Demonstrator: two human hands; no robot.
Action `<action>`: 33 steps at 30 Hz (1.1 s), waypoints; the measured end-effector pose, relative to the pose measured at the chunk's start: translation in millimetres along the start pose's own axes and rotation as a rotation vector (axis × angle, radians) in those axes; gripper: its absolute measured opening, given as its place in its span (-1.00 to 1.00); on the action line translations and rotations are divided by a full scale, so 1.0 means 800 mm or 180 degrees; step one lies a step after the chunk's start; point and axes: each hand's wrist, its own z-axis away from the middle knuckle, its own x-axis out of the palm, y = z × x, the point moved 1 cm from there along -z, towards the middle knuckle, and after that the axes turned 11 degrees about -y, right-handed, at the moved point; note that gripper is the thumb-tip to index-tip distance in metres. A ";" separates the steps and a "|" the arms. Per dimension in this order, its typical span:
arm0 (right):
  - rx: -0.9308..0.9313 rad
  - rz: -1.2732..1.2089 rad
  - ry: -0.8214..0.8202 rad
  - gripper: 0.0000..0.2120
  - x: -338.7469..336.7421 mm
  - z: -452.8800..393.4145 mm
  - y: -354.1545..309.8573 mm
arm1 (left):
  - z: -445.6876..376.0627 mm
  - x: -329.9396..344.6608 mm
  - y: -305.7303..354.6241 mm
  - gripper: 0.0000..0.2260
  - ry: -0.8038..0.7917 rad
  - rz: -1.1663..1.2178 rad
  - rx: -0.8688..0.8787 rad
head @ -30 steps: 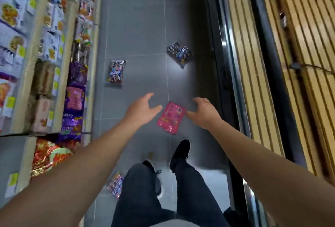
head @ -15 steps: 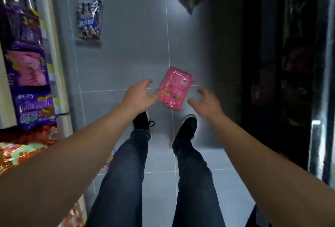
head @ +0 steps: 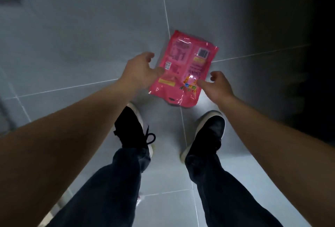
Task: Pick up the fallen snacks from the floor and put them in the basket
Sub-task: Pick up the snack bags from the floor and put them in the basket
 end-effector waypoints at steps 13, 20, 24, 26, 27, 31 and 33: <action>-0.0163 -0.1214 -0.0265 -0.85 0.016 -0.064 0.002 | -0.076 0.041 -0.002 -0.85 -0.0282 0.1145 -0.0081; -0.0255 -0.1032 -0.0376 -0.89 -0.010 0.069 -0.047 | 0.057 -0.006 0.017 -0.91 -0.0208 0.1366 0.0053; -0.0360 -0.0956 -0.0395 -0.94 -0.023 0.176 -0.096 | 0.162 -0.050 0.039 -0.91 -0.0119 0.1580 0.0125; -0.0438 -0.0915 -0.0444 -0.95 -0.034 0.242 -0.125 | 0.225 -0.081 0.054 -0.90 -0.0042 0.1643 0.0191; -0.0520 -0.0890 -0.0425 -0.93 -0.042 0.280 -0.144 | 0.262 -0.102 0.066 -0.89 0.0009 0.1667 0.0261; -0.0916 -0.0715 -0.0331 -0.77 -0.072 0.428 -0.205 | 0.409 -0.176 0.104 -0.85 0.0255 0.1621 0.0420; -0.1095 -0.0570 -0.0158 -0.73 -0.083 0.491 -0.229 | 0.471 -0.207 0.122 -0.86 0.0480 0.1439 0.0544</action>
